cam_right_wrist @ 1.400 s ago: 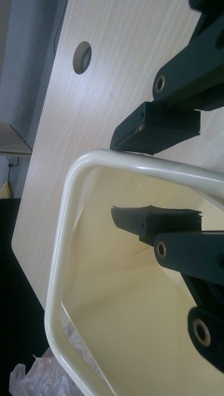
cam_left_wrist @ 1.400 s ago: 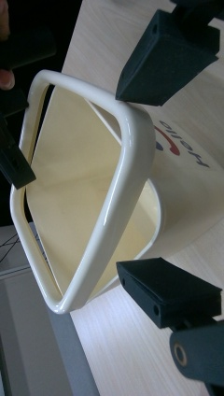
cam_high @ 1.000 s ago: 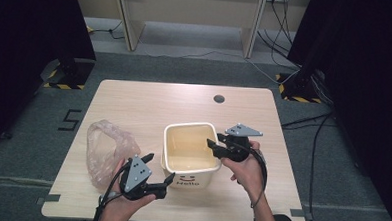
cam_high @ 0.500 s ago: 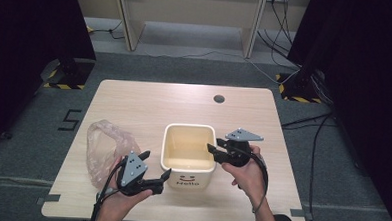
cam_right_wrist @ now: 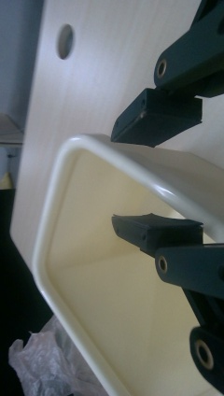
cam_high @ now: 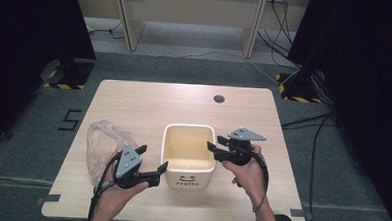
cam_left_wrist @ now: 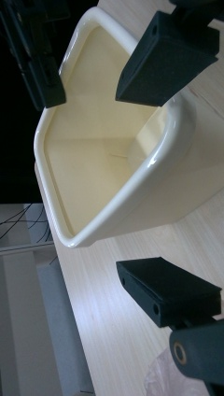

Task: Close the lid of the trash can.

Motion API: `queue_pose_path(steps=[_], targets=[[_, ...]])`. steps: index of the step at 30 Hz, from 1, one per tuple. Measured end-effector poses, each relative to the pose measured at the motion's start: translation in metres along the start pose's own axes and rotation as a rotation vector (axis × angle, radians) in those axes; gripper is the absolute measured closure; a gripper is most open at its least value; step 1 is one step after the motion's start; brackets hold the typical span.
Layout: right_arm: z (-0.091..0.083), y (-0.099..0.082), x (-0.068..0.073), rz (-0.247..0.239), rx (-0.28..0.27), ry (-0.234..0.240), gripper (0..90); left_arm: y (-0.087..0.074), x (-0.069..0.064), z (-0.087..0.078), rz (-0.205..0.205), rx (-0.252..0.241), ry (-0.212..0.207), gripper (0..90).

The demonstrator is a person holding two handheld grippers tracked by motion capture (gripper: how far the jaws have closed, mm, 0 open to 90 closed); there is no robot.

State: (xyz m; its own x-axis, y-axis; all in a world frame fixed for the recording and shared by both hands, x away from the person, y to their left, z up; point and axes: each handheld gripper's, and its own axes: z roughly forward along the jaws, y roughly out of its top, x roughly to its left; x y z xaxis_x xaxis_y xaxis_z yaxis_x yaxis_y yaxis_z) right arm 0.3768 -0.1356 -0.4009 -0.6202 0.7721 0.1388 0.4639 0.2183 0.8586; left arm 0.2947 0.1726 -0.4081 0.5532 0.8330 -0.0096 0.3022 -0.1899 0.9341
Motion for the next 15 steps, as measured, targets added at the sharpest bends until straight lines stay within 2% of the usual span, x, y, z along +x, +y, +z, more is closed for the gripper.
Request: queue_pose_path(steps=[2,5,10,15], targets=[[0.001,0.004,-0.003,-0.026,-0.034,0.027,54.8,-0.001,0.002,0.001,-0.006,0.007,0.002,15.1],[0.005,0.005,-0.007,-0.062,-0.055,0.027,57.6,-0.003,0.003,0.004,-0.005,0.015,0.008,15.1],[0.009,-0.004,-0.014,-0.039,-0.066,0.042,58.4,-0.004,0.004,0.006,-0.018,0.01,0.007,15.0],[0.01,-0.011,-0.019,-0.019,-0.108,0.099,59.5,-0.007,0.005,0.007,-0.037,0.005,0.001,14.8]])
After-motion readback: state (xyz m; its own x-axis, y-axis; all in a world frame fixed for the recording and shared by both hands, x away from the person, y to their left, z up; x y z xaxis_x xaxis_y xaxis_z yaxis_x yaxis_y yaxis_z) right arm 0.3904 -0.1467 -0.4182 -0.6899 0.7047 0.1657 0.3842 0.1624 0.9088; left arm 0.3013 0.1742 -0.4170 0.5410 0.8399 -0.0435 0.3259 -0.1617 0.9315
